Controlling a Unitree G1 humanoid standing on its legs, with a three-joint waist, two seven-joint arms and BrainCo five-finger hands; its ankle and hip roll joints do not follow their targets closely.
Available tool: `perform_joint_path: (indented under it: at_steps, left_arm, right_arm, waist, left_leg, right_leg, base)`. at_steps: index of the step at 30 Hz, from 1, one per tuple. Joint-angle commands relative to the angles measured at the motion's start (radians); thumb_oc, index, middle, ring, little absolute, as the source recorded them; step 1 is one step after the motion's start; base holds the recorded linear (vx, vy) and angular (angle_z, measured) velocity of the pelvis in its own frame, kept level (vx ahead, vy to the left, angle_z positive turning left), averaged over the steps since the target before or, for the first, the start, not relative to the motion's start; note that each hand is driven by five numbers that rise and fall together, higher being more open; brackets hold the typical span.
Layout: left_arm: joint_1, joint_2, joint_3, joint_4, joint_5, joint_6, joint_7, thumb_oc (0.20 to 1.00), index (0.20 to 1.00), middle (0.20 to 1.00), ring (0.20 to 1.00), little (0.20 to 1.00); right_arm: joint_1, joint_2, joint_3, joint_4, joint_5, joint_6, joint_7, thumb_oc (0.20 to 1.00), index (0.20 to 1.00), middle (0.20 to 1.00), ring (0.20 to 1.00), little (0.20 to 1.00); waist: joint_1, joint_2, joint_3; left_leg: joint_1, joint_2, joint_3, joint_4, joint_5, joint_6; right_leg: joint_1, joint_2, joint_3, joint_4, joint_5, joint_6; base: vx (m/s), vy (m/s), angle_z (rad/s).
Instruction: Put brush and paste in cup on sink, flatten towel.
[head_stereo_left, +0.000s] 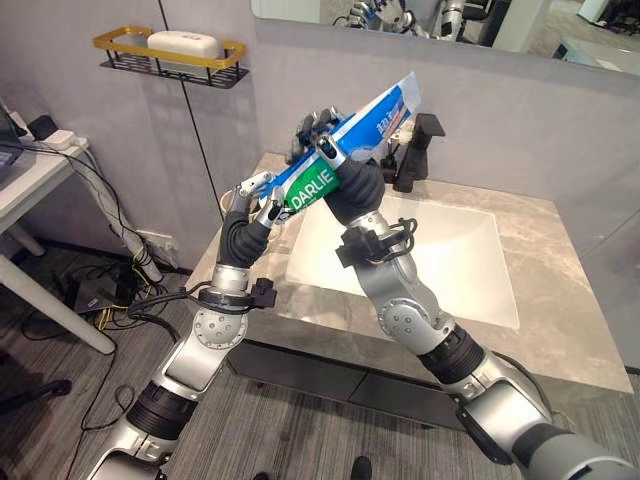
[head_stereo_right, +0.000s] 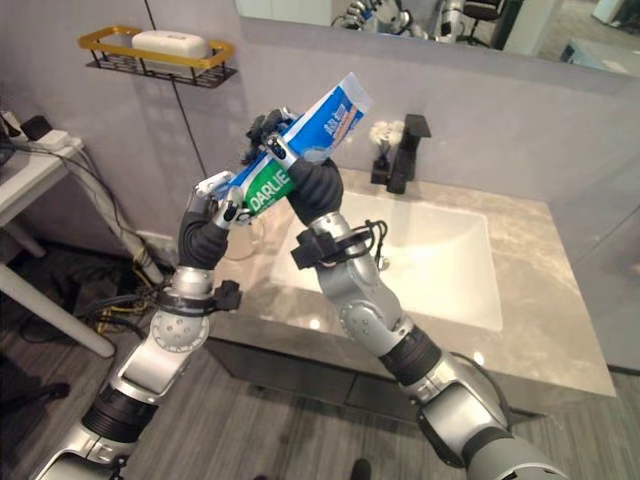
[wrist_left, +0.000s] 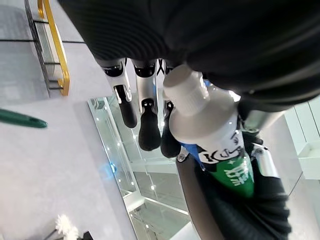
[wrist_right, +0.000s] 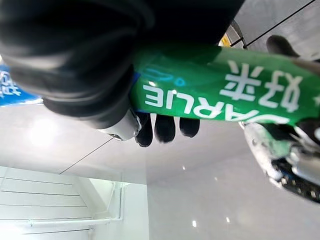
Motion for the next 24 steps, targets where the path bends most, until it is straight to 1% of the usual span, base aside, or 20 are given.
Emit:
perform_joint_path:
  at_steps: [1, 2, 3, 4, 6, 7, 8, 9, 10, 11, 12, 13, 14, 17, 19, 20, 23, 24]
  left_arm:
    - [-0.038, 0.047, -0.029, 0.020, -0.002, -0.007, 0.038, 0.200, 0.200, 0.200, 0.200, 0.200]
    - [-0.032, 0.049, -0.028, 0.016, -0.004, -0.006, 0.036, 0.564, 0.564, 0.564, 0.564, 0.564]
    - [-0.023, 0.055, -0.032, 0.012, -0.006, -0.003, 0.034, 1.000, 1.000, 1.000, 1.000, 1.000]
    - [-0.011, 0.060, -0.025, 0.008, 0.006, 0.000, 0.042, 1.000, 1.000, 1.000, 1.000, 1.000]
    - [0.008, 0.069, -0.016, -0.006, 0.008, -0.001, 0.045, 1.000, 1.000, 1.000, 1.000, 1.000]
    - [0.008, 0.069, -0.016, -0.006, 0.008, -0.001, 0.045, 1.000, 1.000, 1.000, 1.000, 1.000]
    - [0.027, 0.075, -0.008, -0.016, 0.002, -0.004, 0.044, 1.000, 1.000, 1.000, 1.000, 1.000]
    - [0.060, 0.085, 0.008, -0.034, -0.005, -0.009, 0.038, 1.000, 1.000, 1.000, 1.000, 1.000]
    - [0.108, 0.108, 0.040, -0.046, -0.014, -0.023, 0.040, 1.000, 1.000, 1.000, 1.000, 1.000]
    - [0.111, 0.109, 0.041, -0.049, -0.014, -0.022, 0.039, 1.000, 1.000, 1.000, 1.000, 1.000]
    - [0.135, 0.120, 0.057, -0.052, -0.023, -0.026, 0.037, 1.000, 1.000, 1.000, 1.000, 1.000]
    - [0.217, 0.160, 0.112, -0.055, -0.026, -0.037, 0.035, 1.000, 1.000, 1.000, 1.000, 1.000]
    - [0.221, 0.162, 0.115, -0.059, -0.027, -0.036, 0.033, 1.000, 1.000, 1.000, 1.000, 1.000]
    - [0.308, 0.187, 0.168, -0.023, -0.062, -0.040, 0.016, 1.000, 1.000, 1.000, 1.000, 1.000]
    - [0.345, 0.201, 0.179, 0.011, -0.082, -0.036, -0.001, 1.000, 1.000, 1.000, 1.000, 1.000]
    - [0.374, 0.207, 0.177, 0.062, -0.098, -0.027, -0.019, 1.000, 1.000, 1.000, 1.000, 1.000]
    - [0.382, 0.209, 0.172, 0.093, -0.103, -0.021, -0.030, 1.000, 1.000, 1.000, 1.000, 1.000]
    - [0.397, 0.209, 0.151, 0.136, -0.110, -0.006, -0.052, 1.000, 1.000, 1.000, 1.000, 1.000]
  right_arm:
    - [-0.083, 0.029, -0.151, -0.093, -0.071, -0.119, -0.048, 0.200, 0.200, 0.200, 0.200, 0.200]
    - [-0.083, 0.035, -0.162, -0.089, -0.078, -0.122, -0.060, 0.200, 0.200, 0.200, 0.200, 0.200]
    - [-0.088, 0.039, -0.176, -0.077, -0.104, -0.127, -0.085, 0.200, 0.200, 0.200, 0.200, 0.200]
    - [-0.093, 0.041, -0.187, -0.064, -0.119, -0.129, -0.105, 0.200, 0.200, 0.200, 0.200, 0.200]
    - [-0.103, 0.034, -0.207, -0.048, -0.142, -0.130, -0.129, 0.200, 0.200, 0.200, 0.200, 0.200]
    - [-0.103, 0.034, -0.207, -0.048, -0.143, -0.130, -0.129, 0.200, 0.200, 0.200, 0.200, 0.200]
    - [-0.112, 0.024, -0.218, -0.036, -0.155, -0.129, -0.139, 0.200, 0.200, 0.200, 0.200, 0.200]
    - [-0.121, 0.010, -0.232, -0.026, -0.165, -0.127, -0.149, 0.200, 0.200, 0.200, 0.200, 0.200]
    - [-0.134, -0.017, -0.255, -0.016, -0.179, -0.132, -0.166, 0.200, 0.200, 0.200, 0.200, 0.200]
    - [-0.134, -0.016, -0.255, -0.015, -0.179, -0.132, -0.167, 0.200, 0.200, 0.200, 0.200, 0.200]
    - [-0.144, -0.029, -0.265, -0.004, -0.183, -0.136, -0.175, 0.200, 0.200, 0.200, 0.200, 0.200]
    - [-0.169, -0.080, -0.300, 0.012, -0.206, -0.139, -0.199, 0.200, 0.200, 0.200, 0.200, 0.200]
    - [-0.169, -0.078, -0.299, 0.012, -0.206, -0.139, -0.199, 0.200, 0.200, 0.200, 0.200, 0.200]
    - [-0.185, -0.147, -0.319, 0.028, -0.232, -0.128, -0.212, 0.200, 0.200, 0.200, 0.200, 0.200]
    - [-0.193, -0.179, -0.322, 0.047, -0.233, -0.122, -0.210, 0.200, 0.200, 0.200, 0.200, 0.200]
    - [-0.199, -0.207, -0.318, 0.063, -0.244, -0.111, -0.209, 0.200, 0.200, 0.200, 0.200, 0.200]
    - [-0.200, -0.219, -0.318, 0.075, -0.247, -0.105, -0.206, 0.200, 0.200, 0.200, 0.200, 0.200]
    - [-0.208, -0.237, -0.307, 0.102, -0.250, -0.093, -0.199, 0.200, 0.200, 0.200, 0.200, 0.200]
  waist:
    - [0.013, -0.065, 0.001]
    - [0.018, -0.066, 0.002]
    - [0.031, -0.067, 0.007]
    - [0.045, -0.068, 0.010]
    - [0.059, -0.073, 0.014]
    - [0.058, -0.073, 0.014]
    - [0.071, -0.075, 0.017]
    - [0.084, -0.077, 0.020]
    - [0.106, -0.081, 0.026]
    - [0.105, -0.082, 0.025]
    - [0.117, -0.085, 0.028]
    - [0.154, -0.086, 0.040]
    - [0.150, -0.088, 0.038]
    - [0.183, -0.090, 0.049]
    - [0.203, -0.090, 0.055]
    - [0.216, -0.091, 0.062]
    - [0.223, -0.092, 0.064]
    - [0.232, -0.095, 0.070]
  left_leg:
    - [-0.073, -0.008, -0.071, -0.015, 0.061, -0.021]
    - [-0.077, -0.011, -0.076, -0.015, 0.062, -0.019]
    - [-0.087, -0.017, -0.087, -0.015, 0.063, -0.017]
    - [-0.093, -0.021, -0.097, -0.015, 0.065, -0.016]
    - [-0.104, -0.027, -0.112, -0.015, 0.067, -0.014]
    - [-0.104, -0.027, -0.112, -0.015, 0.067, -0.014]
    - [-0.111, -0.031, -0.121, -0.015, 0.069, -0.013]
    - [-0.119, -0.037, -0.132, -0.015, 0.071, -0.013]
    - [-0.134, -0.043, -0.147, -0.015, 0.074, -0.011]
    - [-0.135, -0.043, -0.148, -0.015, 0.074, -0.011]
    - [-0.144, -0.049, -0.158, -0.015, 0.076, -0.010]
    - [-0.167, -0.061, -0.184, -0.015, 0.083, -0.007]
    - [-0.169, -0.062, -0.185, -0.015, 0.083, -0.007]
    - [-0.192, -0.076, -0.207, -0.015, 0.091, -0.003]
    - [-0.206, -0.086, -0.221, -0.015, 0.094, 0.000]
    - [-0.213, -0.092, -0.228, -0.015, 0.097, 0.003]
    - [-0.217, -0.096, -0.235, -0.015, 0.097, 0.006]
    - [-0.222, -0.101, -0.243, -0.015, 0.098, 0.010]
  right_leg:
    - [0.099, -0.115, -0.001, 0.011, -0.024, 0.092]
    - [0.100, -0.118, -0.007, 0.011, -0.024, 0.094]
    - [0.100, -0.122, -0.017, 0.011, -0.023, 0.095]
    - [0.102, -0.125, -0.026, 0.010, -0.022, 0.097]
    - [0.105, -0.130, -0.040, 0.009, -0.021, 0.100]
    - [0.105, -0.130, -0.041, 0.008, -0.021, 0.100]
    - [0.107, -0.133, -0.049, 0.007, -0.020, 0.101]
    - [0.110, -0.136, -0.059, 0.006, -0.020, 0.102]
    - [0.111, -0.142, -0.078, 0.005, -0.018, 0.106]
    - [0.111, -0.142, -0.079, 0.005, -0.018, 0.106]
    - [0.112, -0.145, -0.088, 0.003, -0.016, 0.108]
    - [0.111, -0.154, -0.112, 0.001, -0.012, 0.113]
    - [0.111, -0.154, -0.113, 0.001, -0.012, 0.113]
    - [0.108, -0.162, -0.135, 0.000, -0.004, 0.119]
    - [0.108, -0.167, -0.149, 0.000, 0.001, 0.123]
    - [0.109, -0.171, -0.158, 0.000, 0.006, 0.126]
    - [0.108, -0.174, -0.164, 0.000, 0.008, 0.129]
    - [0.107, -0.179, -0.170, 0.000, 0.013, 0.132]
  base:
    - [0.00, 0.016, 0.03]
    - [-0.01, 0.025, 0.08]
    - [-0.01, 0.039, 0.15]
    - [-0.01, 0.036, 0.30]
    - [-0.01, 0.018, 0.32]
    - [0.00, 0.020, 0.23]
    - [0.00, 0.013, 0.20]
    - [0.00, 0.021, 0.14]
    - [0.00, 0.012, 0.11]
    - [0.00, 0.009, 0.21]
    - [0.00, 0.018, 0.39]
    - [0.00, 0.019, 0.49]
    - [0.00, 0.023, 0.41]
    - [0.01, 0.016, 0.29]
    - [0.02, 0.024, 0.34]
    - [0.02, 0.024, 0.30]
    - [0.02, 0.021, 0.18]
    - [0.03, 0.032, 0.03]
